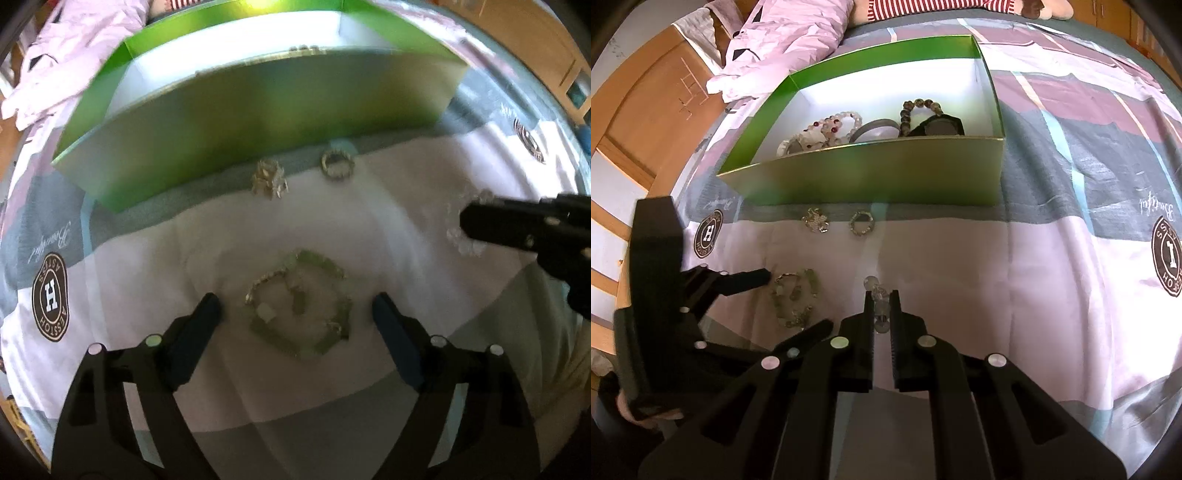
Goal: Organize jewelry
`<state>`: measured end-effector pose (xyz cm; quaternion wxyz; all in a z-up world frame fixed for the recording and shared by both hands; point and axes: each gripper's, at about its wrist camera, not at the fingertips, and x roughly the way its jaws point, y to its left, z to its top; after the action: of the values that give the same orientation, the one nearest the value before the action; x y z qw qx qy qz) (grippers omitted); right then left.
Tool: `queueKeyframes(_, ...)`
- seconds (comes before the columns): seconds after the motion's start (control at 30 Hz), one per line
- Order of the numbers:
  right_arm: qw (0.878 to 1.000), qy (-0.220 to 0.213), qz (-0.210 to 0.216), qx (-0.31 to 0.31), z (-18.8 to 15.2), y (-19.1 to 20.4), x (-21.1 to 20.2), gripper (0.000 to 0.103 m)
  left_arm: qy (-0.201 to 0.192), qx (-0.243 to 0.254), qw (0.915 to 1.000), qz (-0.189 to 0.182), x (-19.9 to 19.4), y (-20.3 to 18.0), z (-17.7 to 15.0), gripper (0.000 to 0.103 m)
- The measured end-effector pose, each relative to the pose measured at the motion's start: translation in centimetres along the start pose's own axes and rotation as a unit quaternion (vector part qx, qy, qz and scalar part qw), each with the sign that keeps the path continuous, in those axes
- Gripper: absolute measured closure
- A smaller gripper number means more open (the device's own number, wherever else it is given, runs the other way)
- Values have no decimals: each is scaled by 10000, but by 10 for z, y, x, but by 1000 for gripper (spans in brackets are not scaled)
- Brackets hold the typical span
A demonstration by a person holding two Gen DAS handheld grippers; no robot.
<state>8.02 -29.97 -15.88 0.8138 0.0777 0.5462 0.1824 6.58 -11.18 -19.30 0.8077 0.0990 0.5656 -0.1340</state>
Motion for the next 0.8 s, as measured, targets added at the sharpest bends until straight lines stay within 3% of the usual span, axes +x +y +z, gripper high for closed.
queueKeyframes(0.03,10000,9,-3,5,0,-1,1,96,3,-11,10000,-6,0,1,1,26)
queueKeyframes(0.1,10000,27,-16,32,0,-2,2,96,-52,-141,9999,21,-4,8,3,58)
queueKeyframes(0.2,10000,54,-27,54,-1,-3,4,96,-51,-381,9993,-22,-7,24,5,86)
queueKeyframes(0.23,10000,59,-28,52,-1,-3,4,96,-53,-405,9992,-14,-7,28,5,91)
queueKeyframes(0.3,10000,60,-35,52,-1,-3,4,96,-40,-438,9990,-88,-8,33,4,95)
queueKeyframes(0.53,10000,36,-16,43,1,-1,4,96,-85,-492,9986,-185,-21,41,3,96)
queueKeyframes(0.8,10000,-70,42,12,4,4,-4,96,-530,-901,9925,-641,-58,70,6,96)
